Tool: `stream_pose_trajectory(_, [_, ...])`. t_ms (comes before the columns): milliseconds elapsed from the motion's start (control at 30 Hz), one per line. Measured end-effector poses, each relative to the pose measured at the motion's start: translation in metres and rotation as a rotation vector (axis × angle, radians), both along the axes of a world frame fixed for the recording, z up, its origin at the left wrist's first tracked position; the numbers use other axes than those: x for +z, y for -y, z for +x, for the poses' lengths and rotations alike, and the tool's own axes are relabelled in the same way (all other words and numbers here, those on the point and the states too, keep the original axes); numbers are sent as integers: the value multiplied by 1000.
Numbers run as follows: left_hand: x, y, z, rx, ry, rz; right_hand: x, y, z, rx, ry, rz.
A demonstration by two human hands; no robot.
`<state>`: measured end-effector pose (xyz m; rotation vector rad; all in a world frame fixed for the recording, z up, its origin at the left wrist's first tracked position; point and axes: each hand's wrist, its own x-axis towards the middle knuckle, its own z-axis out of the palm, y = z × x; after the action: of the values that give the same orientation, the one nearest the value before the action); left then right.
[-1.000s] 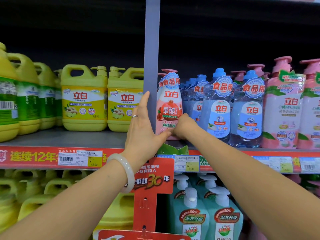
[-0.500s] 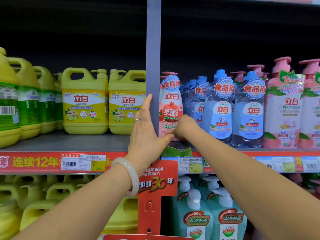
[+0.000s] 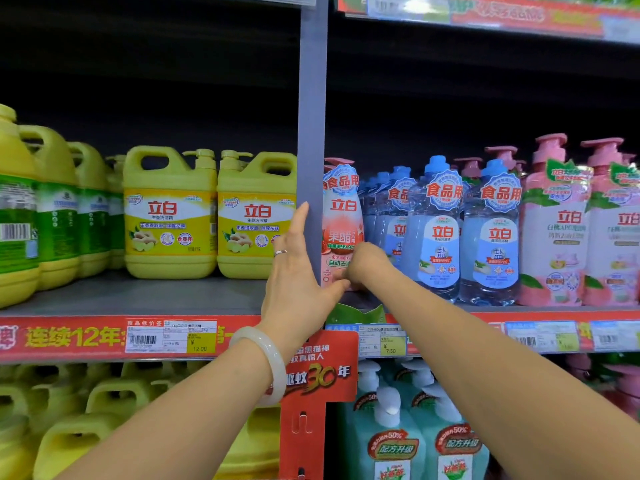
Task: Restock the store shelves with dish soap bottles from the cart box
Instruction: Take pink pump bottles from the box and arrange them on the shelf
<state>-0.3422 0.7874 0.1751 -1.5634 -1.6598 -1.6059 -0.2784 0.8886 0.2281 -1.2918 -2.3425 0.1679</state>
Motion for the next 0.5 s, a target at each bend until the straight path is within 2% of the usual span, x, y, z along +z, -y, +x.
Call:
stream_pose_trajectory(300, [3, 2, -2, -26, -31, -27, 0, 44, 51, 10, -199, 17])
stream_pose_trajectory(500, [-2, 40, -6, 4, -93, -29, -17, 97, 64, 124, -182, 165])
